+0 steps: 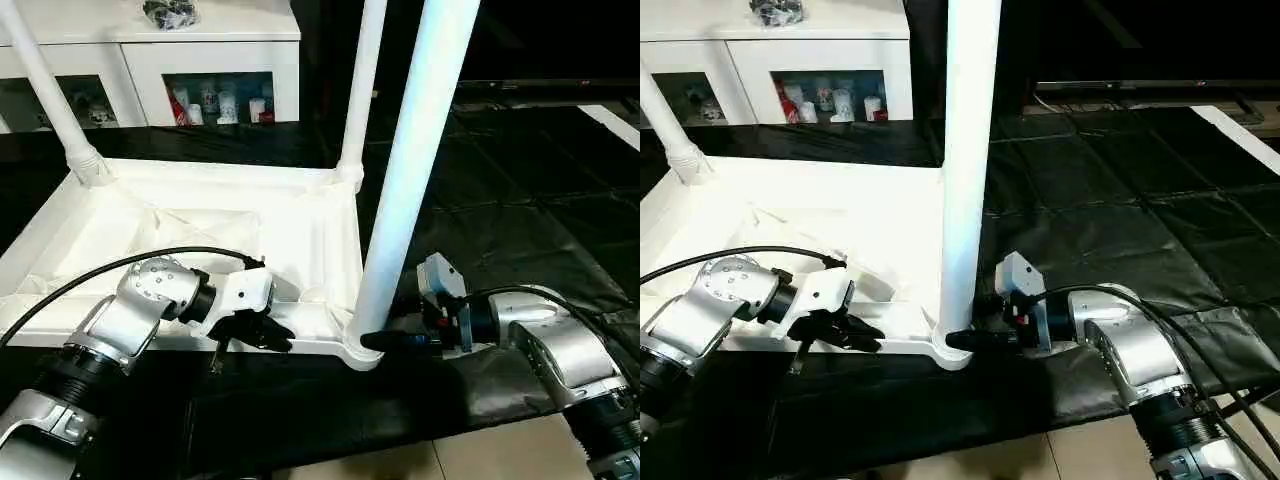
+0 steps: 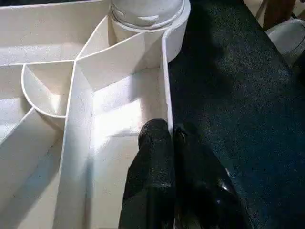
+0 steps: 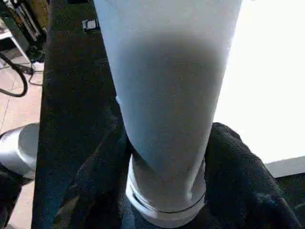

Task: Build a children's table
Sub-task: Rotate leg to tighten

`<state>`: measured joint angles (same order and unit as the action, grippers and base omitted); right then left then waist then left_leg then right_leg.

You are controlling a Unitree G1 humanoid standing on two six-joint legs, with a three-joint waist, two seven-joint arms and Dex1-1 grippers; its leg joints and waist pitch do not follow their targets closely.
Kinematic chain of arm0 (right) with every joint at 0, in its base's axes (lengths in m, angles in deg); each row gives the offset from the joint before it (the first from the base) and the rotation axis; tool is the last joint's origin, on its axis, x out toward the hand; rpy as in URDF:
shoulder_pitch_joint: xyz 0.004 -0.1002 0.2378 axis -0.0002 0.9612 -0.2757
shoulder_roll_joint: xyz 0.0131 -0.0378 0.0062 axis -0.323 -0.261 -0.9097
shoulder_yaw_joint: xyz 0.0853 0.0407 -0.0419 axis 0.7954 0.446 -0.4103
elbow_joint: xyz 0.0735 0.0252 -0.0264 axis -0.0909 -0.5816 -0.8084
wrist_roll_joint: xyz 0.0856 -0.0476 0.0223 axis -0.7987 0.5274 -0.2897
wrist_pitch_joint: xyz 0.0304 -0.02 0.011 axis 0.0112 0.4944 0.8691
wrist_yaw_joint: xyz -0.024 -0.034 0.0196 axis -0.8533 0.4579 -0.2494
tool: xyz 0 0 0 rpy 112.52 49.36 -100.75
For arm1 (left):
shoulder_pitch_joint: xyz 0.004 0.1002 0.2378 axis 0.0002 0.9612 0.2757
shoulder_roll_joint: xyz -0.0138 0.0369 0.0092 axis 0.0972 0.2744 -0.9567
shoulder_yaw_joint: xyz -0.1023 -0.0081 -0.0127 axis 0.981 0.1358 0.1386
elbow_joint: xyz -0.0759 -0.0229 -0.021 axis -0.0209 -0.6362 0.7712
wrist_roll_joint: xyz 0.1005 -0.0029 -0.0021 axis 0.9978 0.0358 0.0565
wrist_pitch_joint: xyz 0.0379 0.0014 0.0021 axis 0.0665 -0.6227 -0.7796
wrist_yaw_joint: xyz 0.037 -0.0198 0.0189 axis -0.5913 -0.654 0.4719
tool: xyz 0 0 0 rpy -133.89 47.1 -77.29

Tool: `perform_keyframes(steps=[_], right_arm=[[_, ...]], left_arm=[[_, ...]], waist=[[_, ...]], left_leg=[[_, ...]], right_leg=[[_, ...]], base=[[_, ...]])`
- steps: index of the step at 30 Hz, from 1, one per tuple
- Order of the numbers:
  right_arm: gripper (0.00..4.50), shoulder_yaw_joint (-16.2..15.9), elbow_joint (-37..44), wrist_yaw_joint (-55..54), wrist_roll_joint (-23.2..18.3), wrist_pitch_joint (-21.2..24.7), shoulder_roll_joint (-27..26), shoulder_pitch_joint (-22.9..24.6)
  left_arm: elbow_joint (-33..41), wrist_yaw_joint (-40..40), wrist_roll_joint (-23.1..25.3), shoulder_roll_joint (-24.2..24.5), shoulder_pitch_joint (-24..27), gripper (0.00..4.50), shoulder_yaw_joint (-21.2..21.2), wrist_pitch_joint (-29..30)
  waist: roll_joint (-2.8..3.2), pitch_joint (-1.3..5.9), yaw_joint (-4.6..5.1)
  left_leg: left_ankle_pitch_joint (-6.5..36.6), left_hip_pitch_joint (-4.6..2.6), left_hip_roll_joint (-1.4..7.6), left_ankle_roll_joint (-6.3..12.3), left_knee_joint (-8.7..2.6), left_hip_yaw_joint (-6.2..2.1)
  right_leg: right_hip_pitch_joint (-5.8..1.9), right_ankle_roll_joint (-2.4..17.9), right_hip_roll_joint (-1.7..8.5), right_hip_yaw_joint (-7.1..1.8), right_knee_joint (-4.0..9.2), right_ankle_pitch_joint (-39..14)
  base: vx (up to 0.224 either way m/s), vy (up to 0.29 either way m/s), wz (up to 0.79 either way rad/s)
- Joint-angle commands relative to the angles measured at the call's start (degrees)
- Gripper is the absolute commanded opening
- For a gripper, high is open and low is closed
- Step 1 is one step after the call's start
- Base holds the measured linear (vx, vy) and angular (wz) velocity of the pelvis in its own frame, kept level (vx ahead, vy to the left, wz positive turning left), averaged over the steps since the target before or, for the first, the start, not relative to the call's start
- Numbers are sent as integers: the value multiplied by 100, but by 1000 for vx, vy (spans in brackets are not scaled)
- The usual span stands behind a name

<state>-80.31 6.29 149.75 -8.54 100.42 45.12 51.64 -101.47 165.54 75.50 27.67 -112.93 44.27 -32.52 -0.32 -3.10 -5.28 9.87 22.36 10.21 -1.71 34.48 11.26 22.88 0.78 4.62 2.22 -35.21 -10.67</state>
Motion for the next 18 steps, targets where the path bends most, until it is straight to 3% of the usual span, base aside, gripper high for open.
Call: perform_keyframes(steps=[1,7,8,10,14,17,18], right_arm=[[196,-19,91,131,-98,40,35,100],[196,74,79,-381,-64,210,-223,105],[196,152,-202,-940,121,220,-467,-40],[196,194,-393,-1282,248,202,-615,-136],[195,337,-1098,-2426,523,205,-1242,-551],[195,330,-1413,-3019,695,218,-1601,-796],[194,339,-1586,-3333,777,231,-1781,-929]], left_arm=[[226,150,19,-41,-35,0,-145,-116],[182,-235,38,-249,-87,0,-50,170],[113,-496,44,-412,-181,0,23,324],[69,-648,45,-508,-238,0,68,408],[-71,-1413,23,-998,-516,0,287,1034],[-78,-1872,25,-1288,-651,0,406,1420],[-79,-2191,48,-1456,-721,0,493,1631]], waist=[[-2,384,38],[9,376,45],[24,368,70],[-2,346,103],[13,340,201],[2,358,301],[3,378,354]], left_leg=[[1354,-188,310,15,-438,-120],[1397,-189,309,-3,-440,-116],[1545,-188,302,-66,-454,-125],[1771,-204,281,-192,-459,-147],[1990,-218,262,-376,-466,-191],[1847,-145,257,-359,-490,-212],[1719,-137,249,-288,-474,-195]], right_leg=[[-187,1137,347,-208,394,-1279],[-183,1162,346,-211,402,-1281],[-158,1129,355,-213,409,-1533],[-161,1008,370,-206,470,-2059],[-131,857,386,-189,502,-2595],[-188,839,362,-170,489,-2265],[-197,953,347,-180,463,-1848]], base=[[0,0,0],[0,0,0],[0,0,0],[0,0,0],[0,0,0],[0,0,0],[0,0,0]])
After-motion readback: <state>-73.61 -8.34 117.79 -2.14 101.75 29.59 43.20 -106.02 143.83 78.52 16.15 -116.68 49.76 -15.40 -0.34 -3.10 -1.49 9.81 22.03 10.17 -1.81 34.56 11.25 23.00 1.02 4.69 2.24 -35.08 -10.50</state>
